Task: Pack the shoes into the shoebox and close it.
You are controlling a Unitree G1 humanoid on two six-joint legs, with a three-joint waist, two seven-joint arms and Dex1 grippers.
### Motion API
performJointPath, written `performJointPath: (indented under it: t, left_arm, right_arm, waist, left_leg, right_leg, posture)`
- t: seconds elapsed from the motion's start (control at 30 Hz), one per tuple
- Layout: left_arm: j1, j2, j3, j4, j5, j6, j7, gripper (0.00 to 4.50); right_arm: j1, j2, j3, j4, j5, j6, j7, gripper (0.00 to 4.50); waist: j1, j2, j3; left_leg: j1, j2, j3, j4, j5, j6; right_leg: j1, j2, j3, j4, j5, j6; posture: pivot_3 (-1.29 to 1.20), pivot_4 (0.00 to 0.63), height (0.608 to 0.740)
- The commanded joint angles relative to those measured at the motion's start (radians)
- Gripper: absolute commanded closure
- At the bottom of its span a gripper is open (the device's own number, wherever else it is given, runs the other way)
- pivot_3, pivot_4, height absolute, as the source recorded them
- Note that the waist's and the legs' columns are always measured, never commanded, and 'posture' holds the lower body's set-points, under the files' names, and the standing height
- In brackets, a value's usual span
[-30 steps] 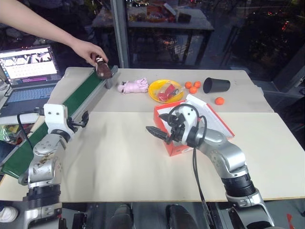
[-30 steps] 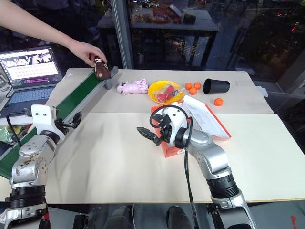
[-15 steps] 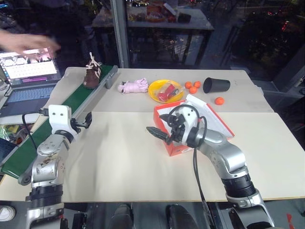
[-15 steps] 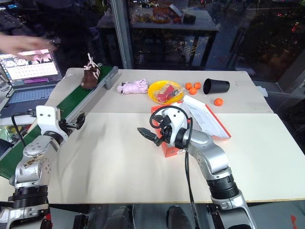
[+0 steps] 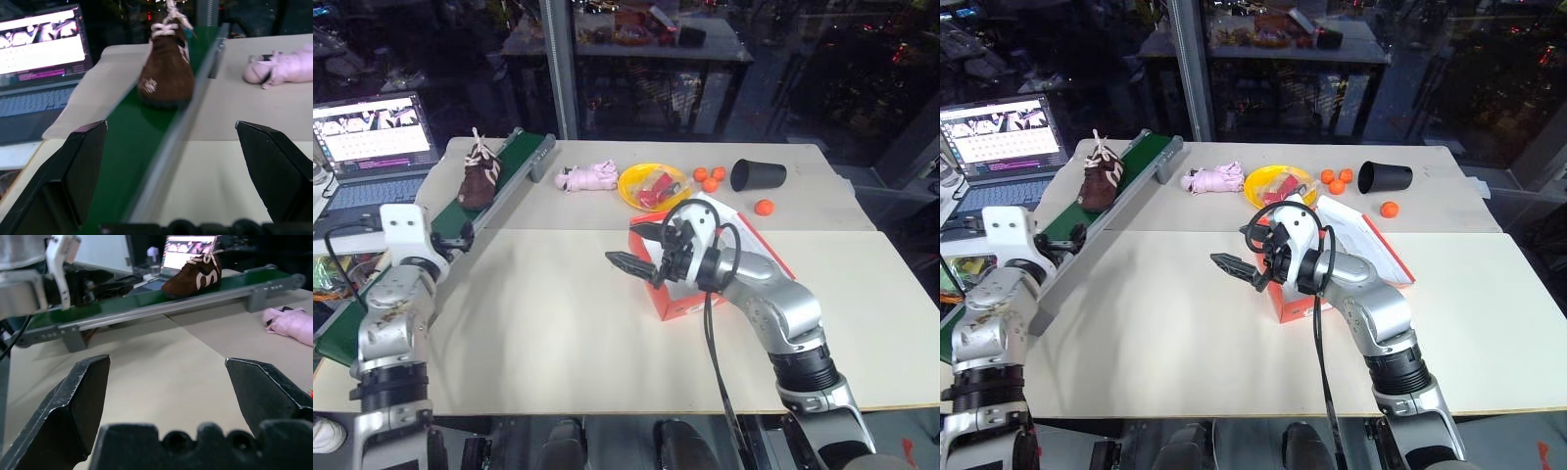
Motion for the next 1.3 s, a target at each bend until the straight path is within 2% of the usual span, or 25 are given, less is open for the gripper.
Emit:
performJointPath:
  t: [0.03, 0.33, 0.63, 0.73, 0.93, 1.07, 1.13, 1.2, 1.3]
  left_arm:
    - [-0.074, 0.059, 0.025, 0.119, -0.024, -0.078, -0.097, 0.0]
    - [-0.235, 0.144, -0.02, 0.482, 0.009, -0.204, -0.256, 0.0]
    - [-0.329, 0.16, -0.059, 0.712, 0.051, -0.258, -0.284, 0.0]
    - [-0.326, 0.163, -0.044, 0.752, 0.042, -0.234, -0.259, 0.67]
    - [-0.319, 0.165, -0.029, 0.743, 0.029, -0.229, -0.244, 3.0]
    - [-0.326, 0.154, -0.023, 0.69, 0.008, -0.214, -0.253, 4.12]
    - [-0.33, 0.139, -0.024, 0.643, -0.01, -0.198, -0.276, 4.37]
    - [-0.332, 0.108, -0.037, 0.539, -0.041, -0.167, -0.323, 4.39]
    - [-0.334, 0.027, -0.054, 0.284, -0.157, -0.025, -0.38, 4.39]
  right_arm:
    - [-0.037, -0.007, -0.011, -0.009, 0.014, -0.003, 0.026, 0.02]
    - [-0.049, -0.017, -0.005, -0.005, 0.01, 0.003, 0.048, 0.02]
    - [-0.039, -0.034, -0.011, -0.027, 0.007, 0.018, 0.041, 0.02]
    - [-0.039, -0.04, -0.014, -0.031, 0.007, 0.021, 0.038, 0.0]
    - [-0.032, -0.052, -0.016, -0.038, 0.008, 0.026, 0.033, 0.0]
    - [-0.027, -0.053, -0.012, -0.046, 0.007, 0.032, 0.029, 0.0]
    - [-0.025, -0.052, -0.015, -0.05, 0.01, 0.036, 0.024, 0.0]
    - [-0.026, -0.048, -0.024, -0.05, 0.014, 0.041, 0.015, 0.0]
    - [-0.039, -0.013, -0.074, -0.027, 0.046, 0.073, -0.036, 0.0]
  waist:
    - [0.0, 0.0, 0.0]
    - [0.004, -0.002, 0.0]
    - [0.008, -0.004, 0.001]
    - [0.008, -0.004, 0.001]
    - [0.016, -0.004, 0.001]
    - [0.025, -0.004, 0.001]
    - [0.027, -0.005, 0.001]
    - [0.03, -0.007, 0.002]
    - [0.038, -0.008, 0.002]
  left_leg:
    - [0.0, 0.0, 0.0, 0.0, 0.0, 0.0]
    - [0.0, 0.0, 0.0, 0.0, 0.0, 0.0]
    - [-0.001, 0.0, 0.001, -0.001, 0.0, 0.0]
    - [-0.001, 0.0, 0.001, -0.001, 0.0, 0.0]
    - [0.0, 0.0, 0.001, 0.0, 0.001, -0.001]
    - [0.0, 0.0, 0.001, 0.001, 0.001, -0.003]
    - [0.0, 0.0, 0.001, 0.001, 0.001, -0.003]
    - [-0.001, 0.0, 0.001, 0.001, 0.002, -0.003]
    - [-0.005, 0.0, 0.001, 0.002, 0.002, -0.003]
  right_leg:
    - [0.0, 0.0, 0.0, 0.0, 0.0, 0.0]
    - [0.0, 0.0, 0.0, 0.0, 0.0, 0.0]
    - [0.0, 0.0, 0.0, 0.0, 0.0, 0.0]
    - [-0.001, 0.0, 0.0, 0.0, 0.0, 0.0]
    - [-0.001, 0.0, -0.001, 0.003, 0.0, 0.0]
    - [-0.002, 0.0, -0.001, 0.008, -0.002, 0.003]
    - [-0.003, 0.0, -0.001, 0.008, -0.002, 0.003]
    - [-0.003, 0.0, -0.001, 0.008, -0.002, 0.001]
    - [-0.004, -0.001, -0.002, 0.008, -0.001, -0.001]
  posture:
    - [0.0, 0.15, 0.74]
    - [0.0, 0.15, 0.74]
    - [0.0, 0.15, 0.74]
    - [0.0, 0.15, 0.74]
    - [0.0, 0.15, 0.74]
    - [0.0, 0.15, 0.74]
    - [0.0, 0.15, 0.74]
    - [0.0, 0.15, 0.74]
    - [0.0, 0.15, 0.74]
